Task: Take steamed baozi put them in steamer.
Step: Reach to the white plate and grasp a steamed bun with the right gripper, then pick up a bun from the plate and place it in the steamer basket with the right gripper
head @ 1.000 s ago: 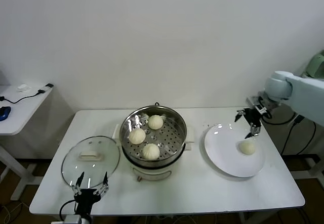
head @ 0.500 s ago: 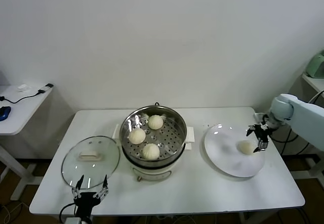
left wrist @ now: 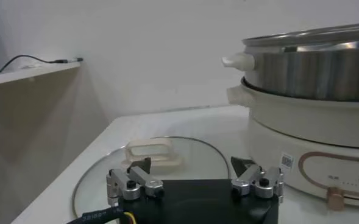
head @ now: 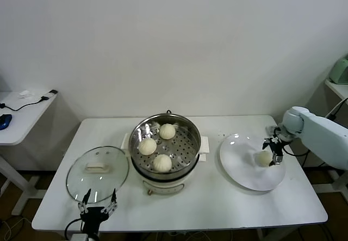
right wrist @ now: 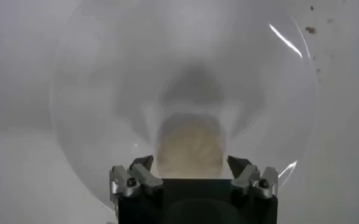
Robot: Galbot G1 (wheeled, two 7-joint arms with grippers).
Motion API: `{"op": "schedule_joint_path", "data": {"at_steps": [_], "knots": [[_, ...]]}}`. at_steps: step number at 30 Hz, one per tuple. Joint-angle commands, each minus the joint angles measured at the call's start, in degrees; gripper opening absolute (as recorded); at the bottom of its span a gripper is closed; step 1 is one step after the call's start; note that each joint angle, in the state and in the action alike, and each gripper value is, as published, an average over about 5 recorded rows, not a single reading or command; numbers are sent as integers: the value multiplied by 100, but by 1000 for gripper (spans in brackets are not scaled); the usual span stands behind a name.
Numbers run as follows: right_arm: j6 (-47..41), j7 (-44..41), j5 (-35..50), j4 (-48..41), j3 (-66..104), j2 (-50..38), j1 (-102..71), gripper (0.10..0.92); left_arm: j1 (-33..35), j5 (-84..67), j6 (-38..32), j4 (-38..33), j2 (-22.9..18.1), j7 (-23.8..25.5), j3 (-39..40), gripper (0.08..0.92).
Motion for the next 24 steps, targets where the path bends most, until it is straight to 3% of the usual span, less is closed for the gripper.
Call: {"op": "schedule_joint_path", "data": {"at_steps": [1, 6, 10, 16, 20, 24], "knots": [[-12, -6, -171, -253, 128, 162, -157, 733, -4, -8, 11, -4, 18, 3, 1, 823], [-60, 35, -58, -49, 121, 97, -63, 639, -13, -14, 22, -19, 22, 4, 7, 823], [-256, 50, 410, 593, -461, -180, 535, 574, -2, -17, 27, -47, 27, 3, 6, 823], [-632, 145, 2121, 2173, -2729, -508, 3001, 560, -3, -16, 40, -95, 31, 10, 24, 823], [-875, 218, 3487, 3158, -4258, -154, 4952, 562, -28, -18, 60, -127, 65, 27, 63, 823], [-1173, 320, 4738, 3943, -4727, 401, 6193, 562, -72, -11, 105, -152, 92, 24, 96, 823]]}}
